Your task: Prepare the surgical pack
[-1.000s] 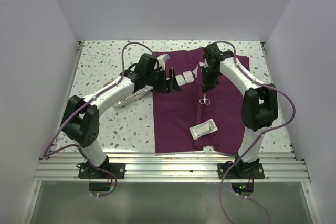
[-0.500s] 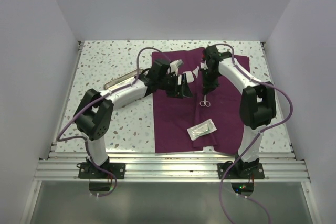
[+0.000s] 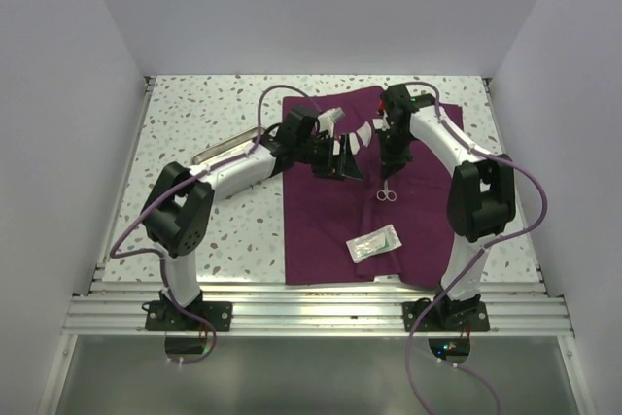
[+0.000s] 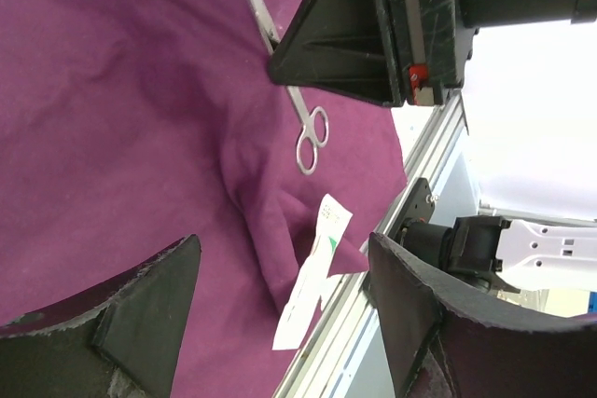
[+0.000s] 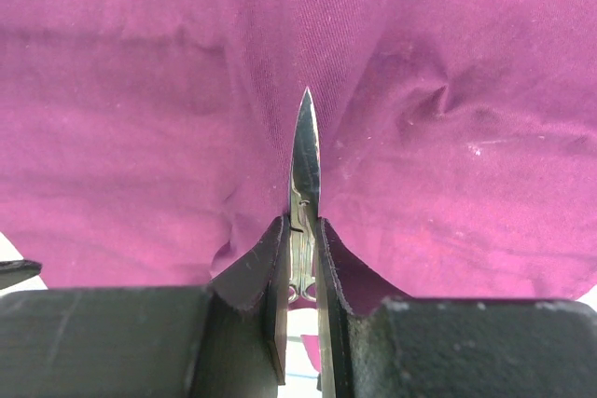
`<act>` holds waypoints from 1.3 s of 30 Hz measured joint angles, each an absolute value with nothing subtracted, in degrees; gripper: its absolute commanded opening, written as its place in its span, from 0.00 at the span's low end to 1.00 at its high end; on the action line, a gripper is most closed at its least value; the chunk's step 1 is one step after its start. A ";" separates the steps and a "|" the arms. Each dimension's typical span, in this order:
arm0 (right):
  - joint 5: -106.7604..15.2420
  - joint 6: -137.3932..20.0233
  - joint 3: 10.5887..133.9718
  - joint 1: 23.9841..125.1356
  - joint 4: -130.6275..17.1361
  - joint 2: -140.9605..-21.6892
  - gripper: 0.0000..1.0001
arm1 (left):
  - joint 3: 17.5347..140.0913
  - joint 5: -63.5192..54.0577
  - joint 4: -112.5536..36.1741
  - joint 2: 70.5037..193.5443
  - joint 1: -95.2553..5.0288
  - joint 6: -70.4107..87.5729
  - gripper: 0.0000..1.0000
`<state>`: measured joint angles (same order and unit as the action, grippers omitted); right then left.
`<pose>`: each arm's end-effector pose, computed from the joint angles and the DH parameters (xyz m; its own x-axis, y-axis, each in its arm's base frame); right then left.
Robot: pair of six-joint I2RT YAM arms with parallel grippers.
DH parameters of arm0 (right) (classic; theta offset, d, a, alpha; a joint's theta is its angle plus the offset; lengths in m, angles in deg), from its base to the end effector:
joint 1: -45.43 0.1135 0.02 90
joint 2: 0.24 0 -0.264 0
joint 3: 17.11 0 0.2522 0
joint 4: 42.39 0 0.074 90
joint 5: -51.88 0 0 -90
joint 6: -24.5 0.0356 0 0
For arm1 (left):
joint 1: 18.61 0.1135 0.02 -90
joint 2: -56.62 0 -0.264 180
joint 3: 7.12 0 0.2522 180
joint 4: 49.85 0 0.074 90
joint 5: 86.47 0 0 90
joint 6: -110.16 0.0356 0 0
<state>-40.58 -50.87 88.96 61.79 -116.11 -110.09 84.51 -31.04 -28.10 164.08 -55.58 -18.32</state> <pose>0.3690 0.1099 0.2382 -0.9797 -0.0246 -0.1988 -0.0443 0.9945 0.0952 0.3264 -0.2710 0.2335 -0.9131 0.0460 -0.4051 0.3657 0.5315 -0.7640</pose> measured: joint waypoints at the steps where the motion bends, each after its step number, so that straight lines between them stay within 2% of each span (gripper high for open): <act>1: -40.71 -51.02 88.98 61.73 -116.25 -109.93 0.00 | 84.73 -31.08 -28.05 164.14 -55.67 -18.32 0.76; 3: -41.19 -51.02 89.18 61.66 -116.66 -109.87 0.00 | 85.43 -31.34 -28.16 164.69 -55.91 -18.32 0.73; 8: -44.12 -50.54 90.20 61.49 -117.56 -109.89 0.00 | 86.21 -33.46 -29.10 166.74 -56.98 -19.17 0.55; 13: -46.26 -50.08 90.45 61.47 -117.69 -109.95 0.00 | 86.26 -35.80 -31.00 169.83 -58.56 -20.74 0.47; 20: -47.33 -49.88 90.45 61.38 -117.67 -110.04 0.00 | 86.39 -37.59 -33.56 172.12 -60.50 -23.04 0.51; 23: -47.96 -49.86 90.45 61.16 -117.64 -110.04 0.00 | 86.91 -37.59 -33.93 173.32 -61.03 -23.85 0.50; 26: -48.21 -49.82 90.40 61.12 -117.60 -110.04 0.00 | 87.61 -37.55 -33.91 174.48 -61.11 -24.26 0.46; 27: -48.21 -49.77 90.36 61.12 -117.62 -110.04 0.00 | 88.01 -37.55 -33.89 174.90 -61.11 -24.29 0.43; 29: -48.23 -49.69 90.23 61.12 -117.51 -110.04 0.00 | 89.01 -37.42 -33.87 175.68 -61.11 -24.44 0.31; 30: -48.21 -49.69 90.16 61.12 -117.49 -110.04 0.00 | 89.54 -37.31 -33.87 176.03 -61.11 -24.53 0.19; 33: -48.14 -49.71 90.01 61.12 -117.45 -110.09 0.00 | 90.89 -37.09 -33.67 176.78 -61.11 -24.88 0.00; 35: -48.14 -49.69 90.01 60.79 -117.67 -110.09 0.00 | 91.09 -36.35 -32.38 177.19 -61.07 -24.85 0.00; 39: -48.03 -49.60 89.92 60.68 -117.84 -110.46 0.10 | 91.18 -36.22 -31.97 177.67 -61.03 -24.66 0.00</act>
<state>-48.03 -49.60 89.92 60.68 -117.84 -110.46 91.18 -36.22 -31.97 177.67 -61.03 -24.66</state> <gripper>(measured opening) 0.155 0.018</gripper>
